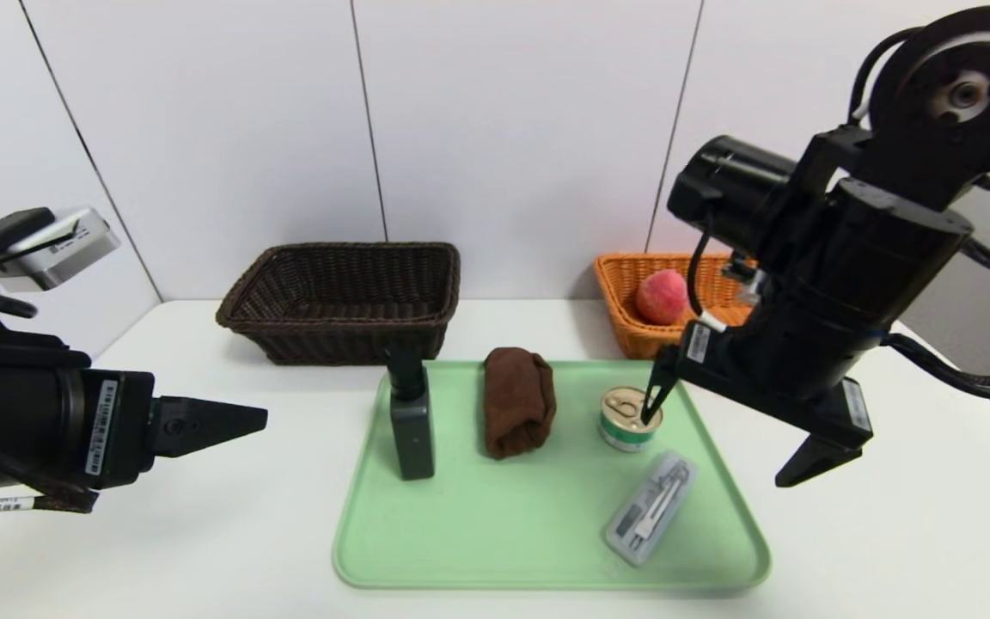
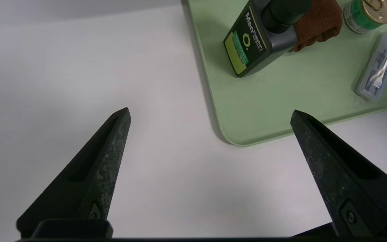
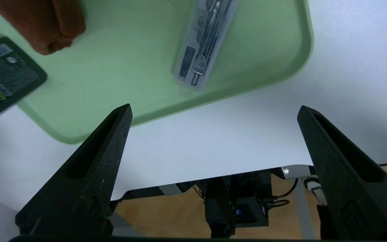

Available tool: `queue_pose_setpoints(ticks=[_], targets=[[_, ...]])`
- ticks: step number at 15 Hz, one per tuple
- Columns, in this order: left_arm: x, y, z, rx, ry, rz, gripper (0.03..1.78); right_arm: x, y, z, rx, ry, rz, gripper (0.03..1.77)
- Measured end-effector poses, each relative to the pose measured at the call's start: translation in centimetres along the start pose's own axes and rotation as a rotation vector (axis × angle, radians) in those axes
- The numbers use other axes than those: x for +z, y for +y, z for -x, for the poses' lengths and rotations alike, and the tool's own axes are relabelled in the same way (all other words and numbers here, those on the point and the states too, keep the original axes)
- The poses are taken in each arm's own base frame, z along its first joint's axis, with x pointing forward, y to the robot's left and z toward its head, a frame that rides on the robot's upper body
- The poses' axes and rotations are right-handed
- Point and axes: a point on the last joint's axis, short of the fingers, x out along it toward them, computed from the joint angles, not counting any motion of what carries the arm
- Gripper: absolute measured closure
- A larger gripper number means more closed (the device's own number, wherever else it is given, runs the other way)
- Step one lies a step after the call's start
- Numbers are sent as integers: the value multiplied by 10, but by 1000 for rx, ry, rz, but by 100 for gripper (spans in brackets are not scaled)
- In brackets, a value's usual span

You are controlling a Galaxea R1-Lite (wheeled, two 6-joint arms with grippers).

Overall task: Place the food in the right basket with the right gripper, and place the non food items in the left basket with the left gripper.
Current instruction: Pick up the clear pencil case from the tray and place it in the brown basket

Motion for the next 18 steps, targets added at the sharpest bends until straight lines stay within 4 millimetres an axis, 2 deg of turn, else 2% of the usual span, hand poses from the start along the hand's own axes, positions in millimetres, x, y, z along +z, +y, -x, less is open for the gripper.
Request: queue_pose_setpoints(ticks=[5,9,18], targets=[[-5,2,8,-7,-20,0,12,12,15,-43,-105,73,0,11],[-6,2,11,-7,-27,1,12,18,22,-69,-141,147,-12,11],[-7,3,13,-7,-33,-1,12,27,27,-99,-162,237,-49,10]])
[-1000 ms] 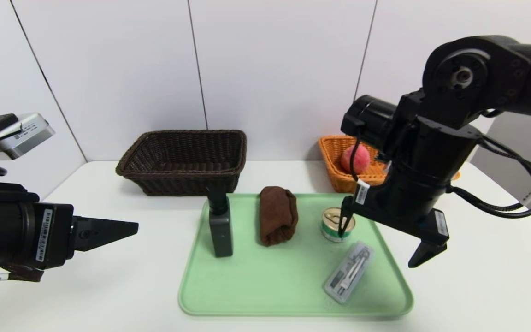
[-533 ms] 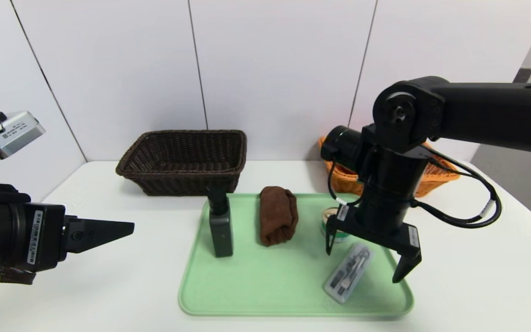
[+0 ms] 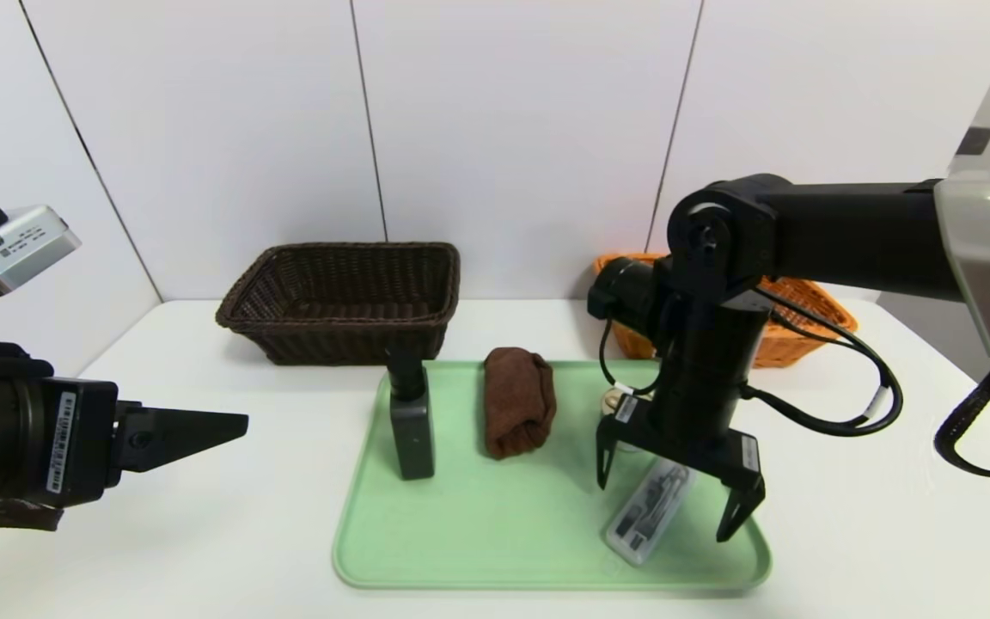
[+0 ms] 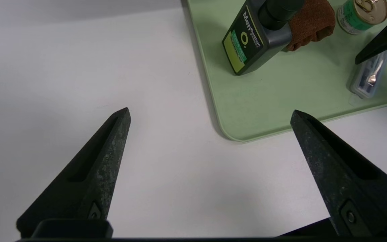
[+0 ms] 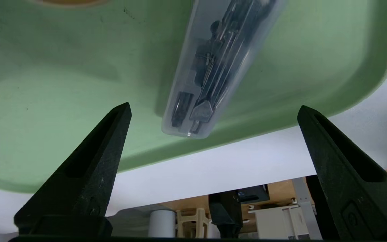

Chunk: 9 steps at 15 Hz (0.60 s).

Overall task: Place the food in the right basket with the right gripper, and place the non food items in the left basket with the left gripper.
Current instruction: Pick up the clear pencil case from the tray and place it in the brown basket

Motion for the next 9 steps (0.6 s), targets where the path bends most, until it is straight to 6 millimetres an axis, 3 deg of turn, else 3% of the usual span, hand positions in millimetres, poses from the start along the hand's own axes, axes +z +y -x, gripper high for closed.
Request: queue_pose_setpoints(ticks=[9], targets=[[0,0,0,-1,1,-2,12,20,4,-15,22,12,-33,10]])
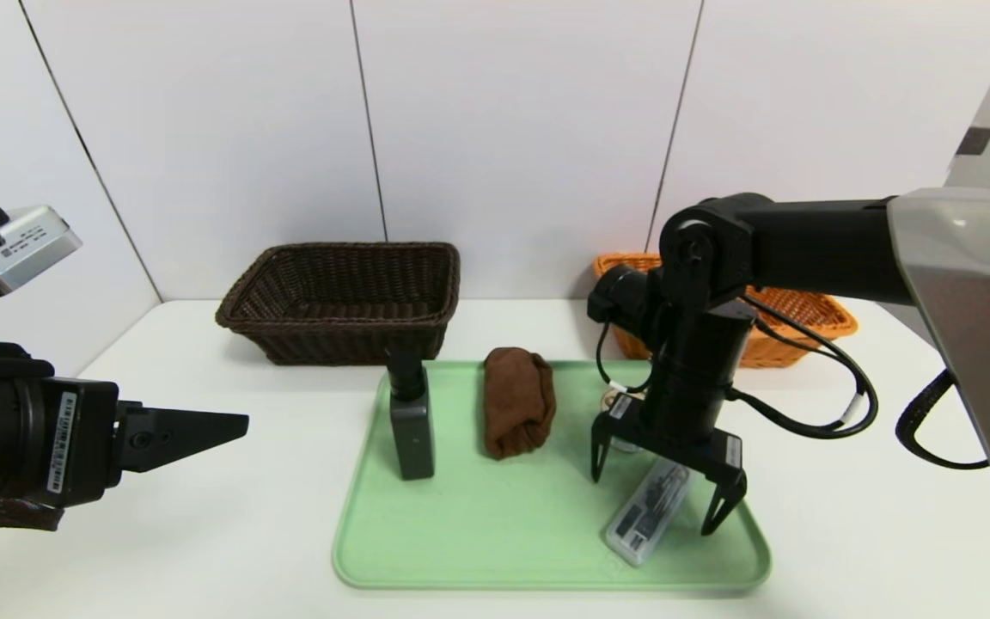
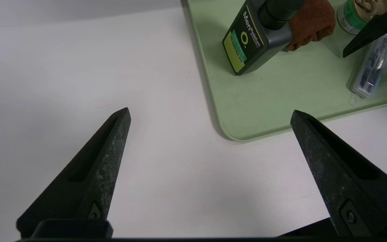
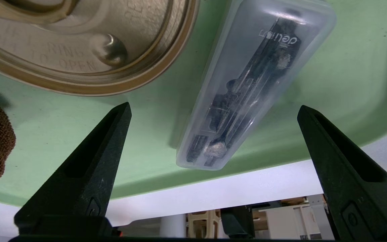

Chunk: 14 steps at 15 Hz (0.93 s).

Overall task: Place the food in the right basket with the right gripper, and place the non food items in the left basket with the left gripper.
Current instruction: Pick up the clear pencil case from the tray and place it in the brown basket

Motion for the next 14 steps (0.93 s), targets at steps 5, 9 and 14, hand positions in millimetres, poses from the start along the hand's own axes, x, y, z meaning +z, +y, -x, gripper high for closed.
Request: queue_pose_setpoints(ticks=[5,9,14], targets=[[0,0,-1,-2,1,-2,12,1,2,-2,3,-6,-8,10],[1,0,-2,-3,2,-2,12,1,3,-3,0,-6,-7,10],[0,0,-2,-2,3,-1,12,1,3,-5,-3,0,-6,67]])
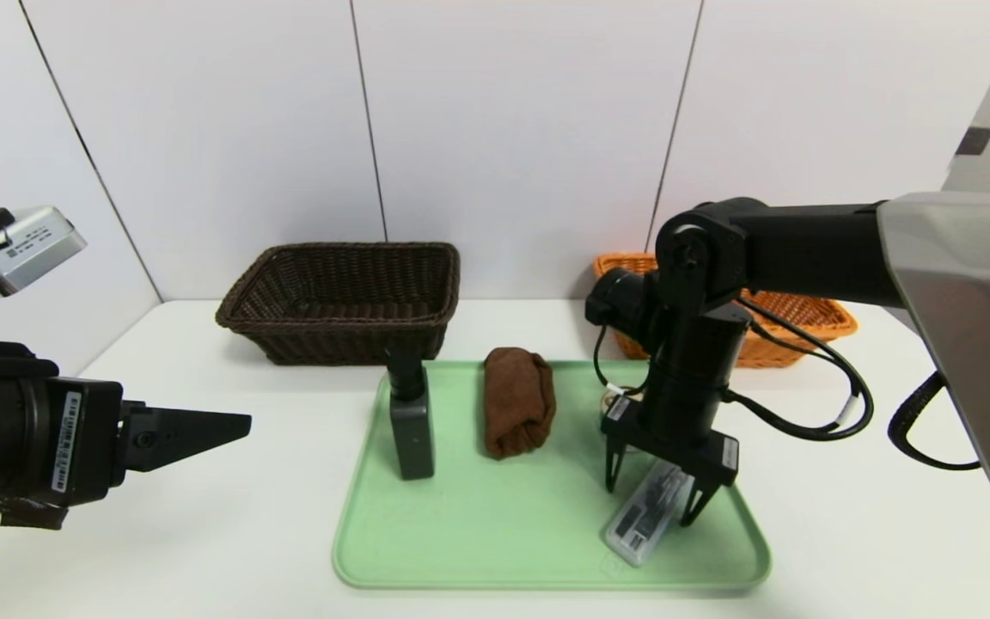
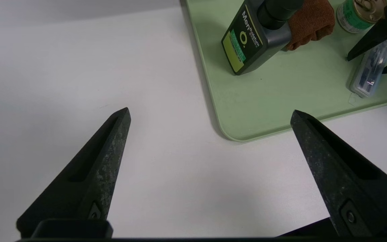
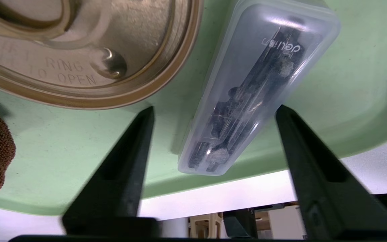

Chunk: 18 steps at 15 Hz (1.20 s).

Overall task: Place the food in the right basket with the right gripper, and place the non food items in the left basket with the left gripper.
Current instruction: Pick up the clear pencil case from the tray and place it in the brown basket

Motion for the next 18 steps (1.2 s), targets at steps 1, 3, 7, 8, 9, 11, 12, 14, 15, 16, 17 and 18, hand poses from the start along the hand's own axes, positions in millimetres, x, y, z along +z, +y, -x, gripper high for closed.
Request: queue_pose_setpoints(ticks=[1,3,7,8,9,11,12,14,15,16,17,18], targets=[[0,0,0,0,1,0,12,0,0,0,0,1,-1,79],[0,0,0,1,2,1,12,0,0,-1,-1,3,-1,98],[-1,1,1,5,-1,5,12,1,0,-1,-2,4,-1,126],[-1,1,1,6,-1,5,12,1,0,-1,-1,4,-2,126],[-1,1,1,8,-1,6,12,0,-1,0,0,4,-2,126],[0,2,1,9,-3,7,12,-2,-3,6,12,-4,1,126],[0,2,1,10,-4,8,12,-4,-5,11,21,-10,2,126],[1,2,1,10,-8,9,12,-9,-12,23,37,-26,3,126],[1,2,0,11,-8,9,12,-11,-17,28,44,-32,1,126],[1,2,0,10,-8,9,12,-13,-23,34,47,-40,-3,126],[1,2,0,11,-8,9,12,-17,-29,40,51,-55,-5,126],[1,2,-1,11,-6,9,12,-22,-35,49,58,-89,1,126]])
